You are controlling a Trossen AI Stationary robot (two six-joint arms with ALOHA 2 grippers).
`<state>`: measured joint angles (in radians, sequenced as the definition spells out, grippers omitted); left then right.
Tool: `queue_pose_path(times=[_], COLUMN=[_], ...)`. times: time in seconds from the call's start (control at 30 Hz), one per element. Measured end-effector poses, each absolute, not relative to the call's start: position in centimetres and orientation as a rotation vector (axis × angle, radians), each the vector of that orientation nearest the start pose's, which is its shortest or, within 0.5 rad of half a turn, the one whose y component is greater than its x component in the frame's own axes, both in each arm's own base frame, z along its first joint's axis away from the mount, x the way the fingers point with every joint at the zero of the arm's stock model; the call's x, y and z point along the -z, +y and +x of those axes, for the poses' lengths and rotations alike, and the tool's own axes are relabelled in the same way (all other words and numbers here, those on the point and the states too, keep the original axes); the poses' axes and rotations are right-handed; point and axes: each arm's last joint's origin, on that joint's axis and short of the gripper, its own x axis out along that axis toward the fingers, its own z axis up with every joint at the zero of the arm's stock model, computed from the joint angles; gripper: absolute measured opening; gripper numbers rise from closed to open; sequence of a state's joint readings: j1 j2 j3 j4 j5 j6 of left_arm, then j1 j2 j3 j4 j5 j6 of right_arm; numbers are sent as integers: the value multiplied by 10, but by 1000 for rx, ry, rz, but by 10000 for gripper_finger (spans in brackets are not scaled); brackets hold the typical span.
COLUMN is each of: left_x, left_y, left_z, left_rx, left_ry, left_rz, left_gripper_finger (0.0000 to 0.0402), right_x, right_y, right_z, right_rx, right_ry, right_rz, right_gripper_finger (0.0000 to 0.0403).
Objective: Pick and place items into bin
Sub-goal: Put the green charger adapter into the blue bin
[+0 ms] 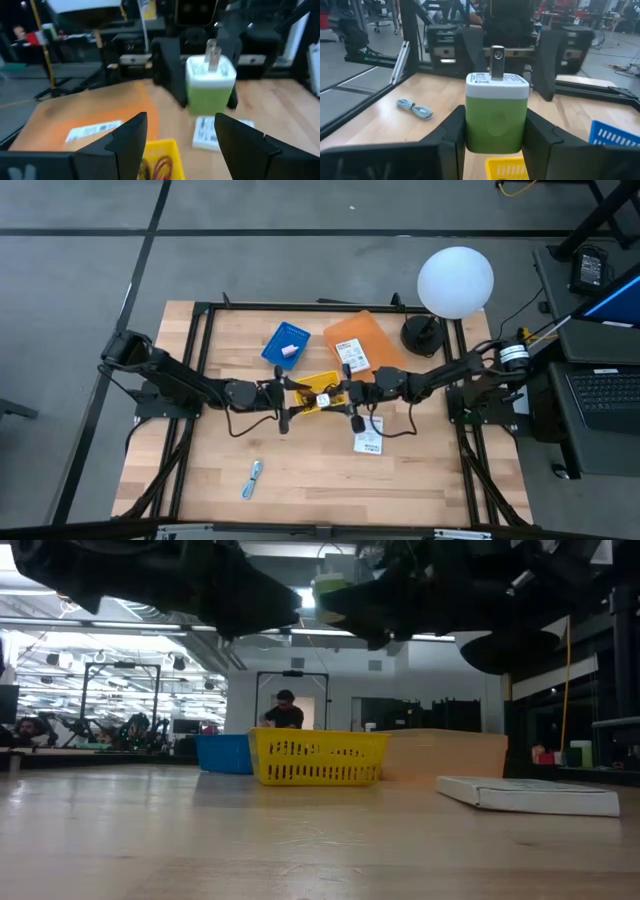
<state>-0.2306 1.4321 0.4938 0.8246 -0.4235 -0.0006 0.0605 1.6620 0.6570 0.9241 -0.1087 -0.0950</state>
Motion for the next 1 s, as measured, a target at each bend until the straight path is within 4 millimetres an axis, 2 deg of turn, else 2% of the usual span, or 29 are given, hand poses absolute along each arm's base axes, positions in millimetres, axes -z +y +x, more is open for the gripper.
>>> queue_pose_path(times=[0.23, 0.8, 1.0], left_x=[-187, -197, -196], left_y=[-52, -45, -44], left_z=[272, 279, 284], left_rx=[-126, -49, -38], left_ry=[65, 12, 46], left_rz=[17, -10, -3], left_gripper_finger=[225, 225, 225], right_x=[-181, -182, -183], right_y=[24, 17, 16], right_z=[334, 335, 335], right_rx=[-212, -193, -190], right_ry=[75, 72, 61], right_rz=[-107, -108, -109], right_gripper_finger=[120, 120, 120])
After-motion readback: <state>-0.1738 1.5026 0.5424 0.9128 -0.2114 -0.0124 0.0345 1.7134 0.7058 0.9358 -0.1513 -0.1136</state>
